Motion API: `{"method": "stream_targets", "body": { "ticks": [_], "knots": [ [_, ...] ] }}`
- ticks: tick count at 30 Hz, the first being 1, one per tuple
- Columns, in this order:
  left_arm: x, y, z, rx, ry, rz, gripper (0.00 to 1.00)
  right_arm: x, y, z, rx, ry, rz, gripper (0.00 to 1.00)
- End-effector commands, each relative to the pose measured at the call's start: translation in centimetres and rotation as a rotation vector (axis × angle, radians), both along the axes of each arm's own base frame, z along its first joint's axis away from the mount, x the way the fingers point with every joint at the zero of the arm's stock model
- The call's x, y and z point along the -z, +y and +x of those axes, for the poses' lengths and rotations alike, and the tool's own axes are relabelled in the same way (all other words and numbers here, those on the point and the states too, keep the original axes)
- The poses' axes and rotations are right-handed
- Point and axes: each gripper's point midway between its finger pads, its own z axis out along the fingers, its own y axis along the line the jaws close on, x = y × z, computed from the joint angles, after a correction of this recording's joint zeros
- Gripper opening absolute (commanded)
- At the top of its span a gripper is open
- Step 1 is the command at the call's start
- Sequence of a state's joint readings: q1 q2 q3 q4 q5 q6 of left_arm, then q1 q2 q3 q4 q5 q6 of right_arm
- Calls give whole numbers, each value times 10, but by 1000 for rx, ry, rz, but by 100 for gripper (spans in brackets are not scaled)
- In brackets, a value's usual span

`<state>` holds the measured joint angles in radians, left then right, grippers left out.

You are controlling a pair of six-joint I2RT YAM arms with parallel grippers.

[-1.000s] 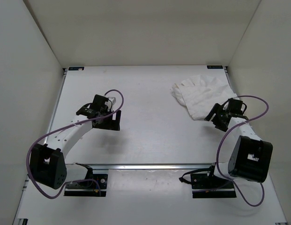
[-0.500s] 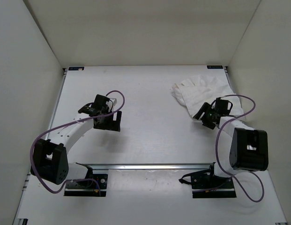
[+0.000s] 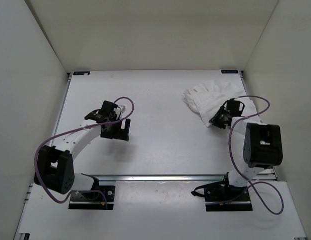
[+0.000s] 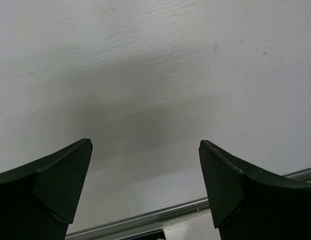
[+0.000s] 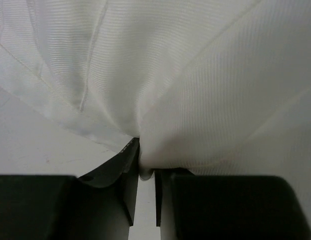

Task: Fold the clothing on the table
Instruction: Grab the skirt from the pile, then move the skirt to the center of the board

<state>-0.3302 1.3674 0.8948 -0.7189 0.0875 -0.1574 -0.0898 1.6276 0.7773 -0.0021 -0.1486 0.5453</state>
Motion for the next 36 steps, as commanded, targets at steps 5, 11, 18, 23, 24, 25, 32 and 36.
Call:
{"method": "stream_targets", "body": {
  "ticks": [5, 11, 18, 23, 24, 25, 32, 36],
  "knots": [
    [-22, -24, 13, 22, -62, -113, 99, -37, 10, 20, -63, -66, -7, 0],
    [-37, -68, 20, 72, -108, -301, 99, -127, 32, 35, -255, -212, 42, 0],
    [-85, -130, 34, 101, -263, -742, 98, -273, 93, 51, -536, -425, 134, 0],
    [-113, -130, 55, -24, -349, -928, 99, -377, 169, 37, -792, -582, 202, 0],
    [-126, -128, 63, -39, -397, -951, 99, -381, 179, 32, -819, -583, 221, 0],
    [-131, -124, 68, -67, -405, -965, 99, -394, 188, 23, -853, -606, 254, 0],
    [-180, -82, 98, -327, -634, -1060, 99, -396, 201, -20, -919, -655, 349, 0],
    [-198, -72, 94, -342, -707, -1122, 99, -381, 204, -36, -941, -656, 398, 1]
  ]
}}
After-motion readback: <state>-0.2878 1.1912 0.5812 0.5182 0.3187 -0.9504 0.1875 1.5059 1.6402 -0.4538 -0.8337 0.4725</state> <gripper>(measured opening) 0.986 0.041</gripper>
